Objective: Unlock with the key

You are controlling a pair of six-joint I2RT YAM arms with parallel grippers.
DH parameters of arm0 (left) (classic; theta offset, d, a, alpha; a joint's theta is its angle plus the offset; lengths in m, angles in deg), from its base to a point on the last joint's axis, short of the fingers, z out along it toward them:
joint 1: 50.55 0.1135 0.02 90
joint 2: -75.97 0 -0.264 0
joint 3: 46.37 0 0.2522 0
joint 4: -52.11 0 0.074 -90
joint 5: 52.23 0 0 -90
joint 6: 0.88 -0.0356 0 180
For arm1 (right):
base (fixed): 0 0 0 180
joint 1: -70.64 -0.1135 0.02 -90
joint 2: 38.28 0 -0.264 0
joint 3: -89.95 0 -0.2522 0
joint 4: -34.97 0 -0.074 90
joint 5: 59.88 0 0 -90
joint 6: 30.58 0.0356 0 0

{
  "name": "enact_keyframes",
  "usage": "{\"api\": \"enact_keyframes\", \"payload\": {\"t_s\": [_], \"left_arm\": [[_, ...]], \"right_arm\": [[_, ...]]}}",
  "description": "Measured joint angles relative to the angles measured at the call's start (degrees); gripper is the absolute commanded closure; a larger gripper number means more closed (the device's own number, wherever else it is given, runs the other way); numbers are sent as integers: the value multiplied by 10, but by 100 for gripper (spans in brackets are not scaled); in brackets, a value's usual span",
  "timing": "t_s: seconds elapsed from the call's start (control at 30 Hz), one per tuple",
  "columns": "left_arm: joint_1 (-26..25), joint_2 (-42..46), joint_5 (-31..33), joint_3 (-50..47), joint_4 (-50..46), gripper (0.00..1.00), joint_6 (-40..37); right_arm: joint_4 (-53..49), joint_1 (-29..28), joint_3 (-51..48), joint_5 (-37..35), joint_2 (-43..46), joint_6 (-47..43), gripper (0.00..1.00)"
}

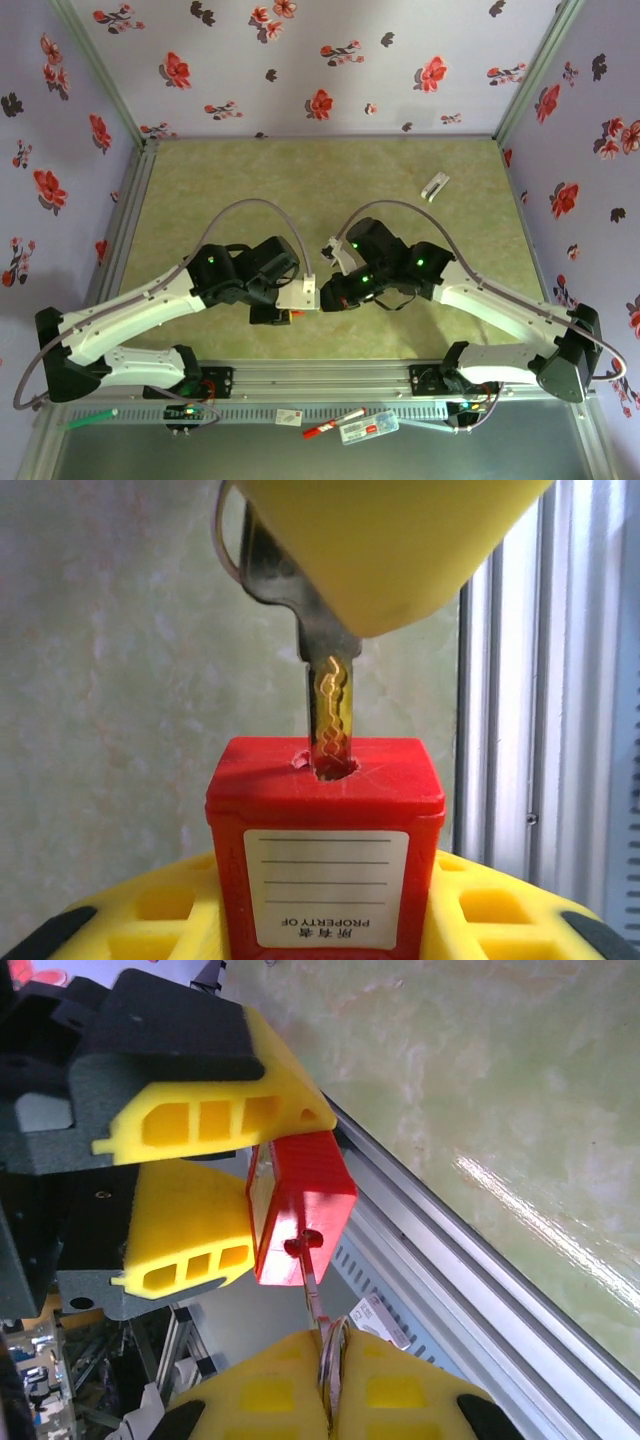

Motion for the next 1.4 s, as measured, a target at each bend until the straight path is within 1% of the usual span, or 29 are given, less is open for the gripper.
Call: {"api": "enact_keyframes", "payload": {"t_s": [0.17, 0.33, 0.47, 0.6, 0.7, 0.83, 1.0, 1.1, 1.17, 1.27, 1.4], "left_arm": [[-19, 15, 41, -9, -1, 100, -10], [-23, 25, 45, -11, 38, 100, 9], [-23, 26, 37, -11, 37, 100, 29], [-23, 25, 31, -11, 39, 100, 38], [-35, 26, 56, -16, 44, 100, 39], [-66, 26, 111, -42, 83, 100, 34], [-70, 25, 136, -54, 101, 100, 31], [-71, 25, 159, -59, 114, 100, 20], [-73, 27, 181, -74, 141, 100, 9], [-75, 31, 225, -112, 206, 100, -14], [-76, 33, 275, -159, 292, 100, -41]], "right_arm": [[91, 7, -54, 31, 15, 58, 100], [165, 14, -83, 39, 21, 107, 100], [170, 14, -88, 41, 26, 109, 100], [151, 14, -80, 40, 24, 93, 100], [150, 14, -76, 38, 19, 94, 100], [148, 14, -81, 28, 15, 114, 100], [175, 19, -98, 17, 20, 159, 100], [195, 25, -107, 14, 23, 197, 100], [208, 34, -115, 10, 25, 233, 100], [242, 54, -138, 5, 30, 306, 100], [320, 75, -183, -4, 38, 422, 100]]}}
